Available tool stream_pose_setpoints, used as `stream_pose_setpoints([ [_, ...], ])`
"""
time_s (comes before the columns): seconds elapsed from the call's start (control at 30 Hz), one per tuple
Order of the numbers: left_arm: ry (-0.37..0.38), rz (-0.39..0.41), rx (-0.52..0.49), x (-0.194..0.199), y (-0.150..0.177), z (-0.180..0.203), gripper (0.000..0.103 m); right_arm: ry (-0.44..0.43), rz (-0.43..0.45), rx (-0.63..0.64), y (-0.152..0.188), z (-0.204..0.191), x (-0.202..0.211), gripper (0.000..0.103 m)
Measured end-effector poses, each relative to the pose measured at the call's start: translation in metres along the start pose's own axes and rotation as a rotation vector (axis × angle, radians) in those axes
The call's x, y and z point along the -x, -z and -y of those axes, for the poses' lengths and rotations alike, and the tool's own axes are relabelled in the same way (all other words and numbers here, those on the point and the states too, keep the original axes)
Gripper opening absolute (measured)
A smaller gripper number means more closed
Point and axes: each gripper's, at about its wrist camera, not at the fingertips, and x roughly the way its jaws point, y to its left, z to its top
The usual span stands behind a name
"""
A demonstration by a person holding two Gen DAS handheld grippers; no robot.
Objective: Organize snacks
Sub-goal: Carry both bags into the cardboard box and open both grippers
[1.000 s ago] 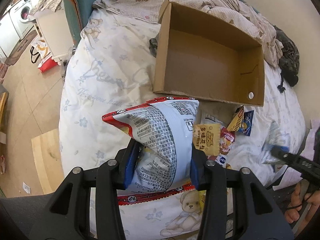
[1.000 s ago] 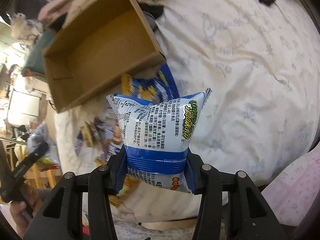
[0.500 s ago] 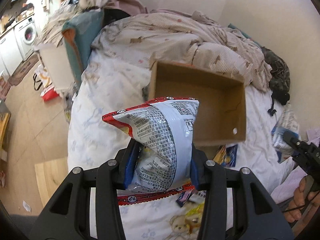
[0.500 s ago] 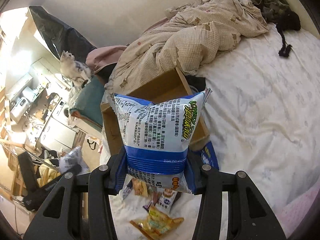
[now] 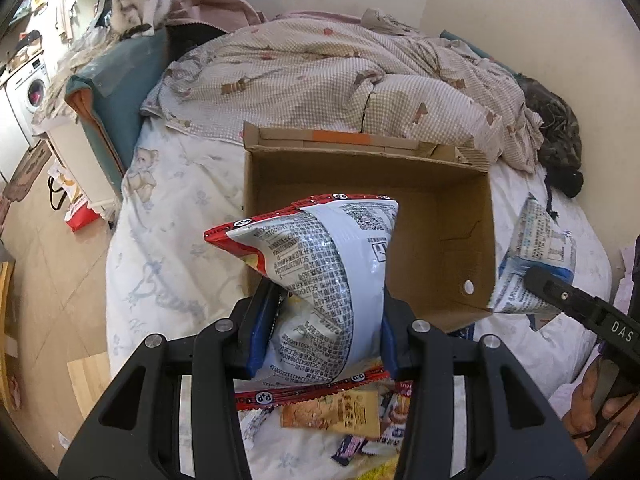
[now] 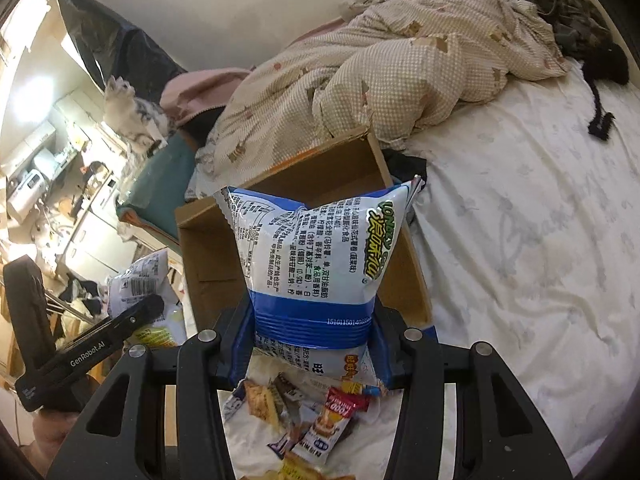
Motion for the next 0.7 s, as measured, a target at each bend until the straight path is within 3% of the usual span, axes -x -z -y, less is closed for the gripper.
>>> stream_pose_setpoints([
  [0.17,-0.025,0.018,-0.043,-0.021,0.006,0.003,0.040,0.034,-0.050,0.039,-0.006,-0.003,-0.032,0.050],
  [0.33,-0.029,-0.001,-0.009,-0.038,0.006,0.000,0.041,0.059,-0.102,0.083,-0.004,-0.006,-0.057,0.050],
  [0.7,-0.055,-0.006,-0.055,-0.050,0.007,0.012,0.041,0.057,-0.170,0.062,0.001,-0.004,-0.079,0.051],
])
